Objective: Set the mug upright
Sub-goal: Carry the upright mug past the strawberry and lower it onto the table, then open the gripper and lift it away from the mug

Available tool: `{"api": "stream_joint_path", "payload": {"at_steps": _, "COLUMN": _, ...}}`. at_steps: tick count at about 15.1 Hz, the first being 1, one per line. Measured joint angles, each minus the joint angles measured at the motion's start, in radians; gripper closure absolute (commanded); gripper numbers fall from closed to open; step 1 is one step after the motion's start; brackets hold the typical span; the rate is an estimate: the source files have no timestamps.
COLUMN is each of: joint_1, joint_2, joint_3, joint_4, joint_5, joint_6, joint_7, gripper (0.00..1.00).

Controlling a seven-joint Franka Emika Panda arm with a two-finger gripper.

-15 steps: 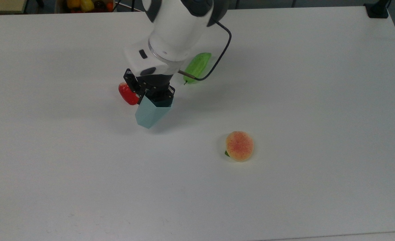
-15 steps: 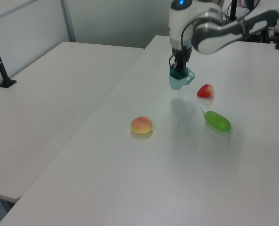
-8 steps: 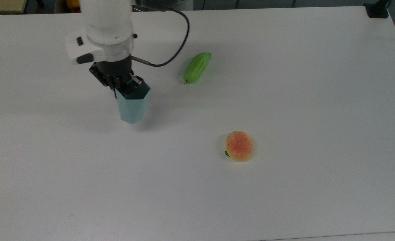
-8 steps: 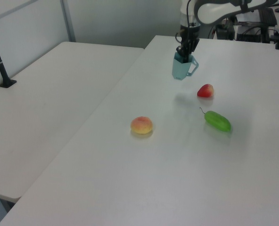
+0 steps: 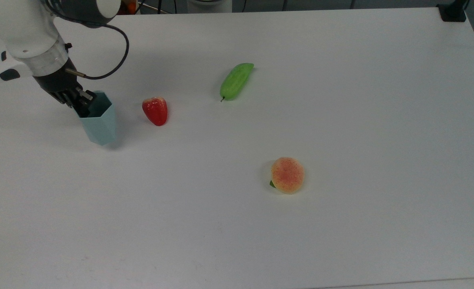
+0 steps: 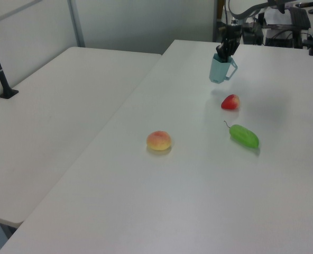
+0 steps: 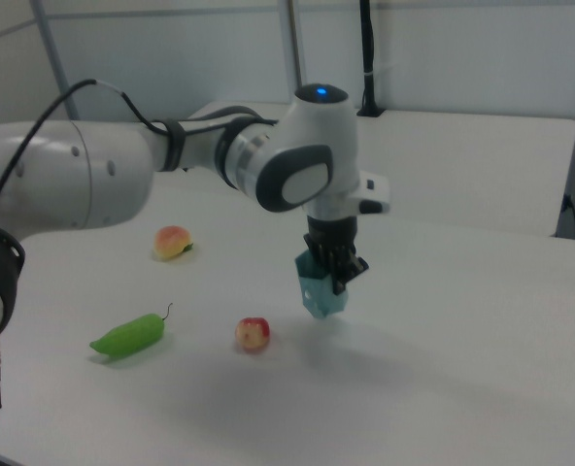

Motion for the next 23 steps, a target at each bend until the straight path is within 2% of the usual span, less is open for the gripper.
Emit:
{"api": "stream_joint_path", "payload": {"at_steps": 3, "joint_1": -0.025, "joint_2": 0.041, "joint_3": -0.005, "joint_4": 0.005, "joint_5": 0.008, "joint_6": 0.0, "joint_7": -0.059, "gripper": 1.0}}
{"api": "stream_joint_path", "payload": {"at_steps": 7, "joint_1": -0.02, "joint_2": 0.057, "joint_3": -0.008, "joint_4": 0.007, "joint_5": 0.008, "joint_6": -0.001, "joint_7": -0.12, "gripper": 1.0}}
{"api": "stream_joint_path", "payload": {"at_steps": 8, "joint_1": -0.017, "joint_2": 0.057, "joint_3": -0.008, "joint_4": 0.007, "joint_5": 0.008, "joint_6": -0.002, "joint_7": -0.125, "gripper": 0.96}}
{"api": "stream_joint_path", "payload": {"at_steps": 9, "joint_1": -0.016, "joint_2": 0.058, "joint_3": -0.008, "joint_4": 0.007, "joint_5": 0.008, "joint_6": -0.002, "joint_7": -0.127, "gripper": 0.86}}
{"api": "stream_joint_path", "payload": {"at_steps": 12, "joint_1": -0.008, "joint_2": 0.058, "joint_3": -0.008, "joint_4": 0.007, "joint_5": 0.008, "joint_6": -0.002, "joint_7": -0.129, "gripper": 0.39}}
{"api": "stream_joint_path", "payload": {"at_steps": 14, "joint_1": -0.005, "joint_2": 0.059, "joint_3": -0.008, "joint_4": 0.007, "joint_5": 0.007, "joint_6": -0.002, "joint_7": -0.13, "gripper": 0.21}}
{"api": "stream_joint_path", "payload": {"at_steps": 17, "joint_1": 0.005, "joint_2": 0.059, "joint_3": -0.008, "joint_4": 0.008, "joint_5": 0.007, "joint_6": -0.002, "joint_7": -0.131, "gripper": 0.1}}
{"api": "stream_joint_path", "payload": {"at_steps": 18, "joint_1": 0.011, "joint_2": 0.059, "joint_3": -0.008, "joint_4": 0.01, "joint_5": 0.007, "joint_6": -0.002, "joint_7": -0.131, "gripper": 0.02}}
{"api": "stream_joint_path", "payload": {"at_steps": 20, "joint_1": 0.029, "joint_2": 0.053, "joint_3": -0.008, "joint_4": 0.025, "joint_5": 0.008, "joint_6": -0.002, "joint_7": -0.131, "gripper": 0.0}}
{"api": "stream_joint_path", "payload": {"at_steps": 23, "joint_1": 0.06, "joint_2": -0.015, "joint_3": -0.008, "joint_4": 0.057, "joint_5": 0.008, "joint_6": -0.003, "joint_7": -0.109, "gripper": 0.0}}
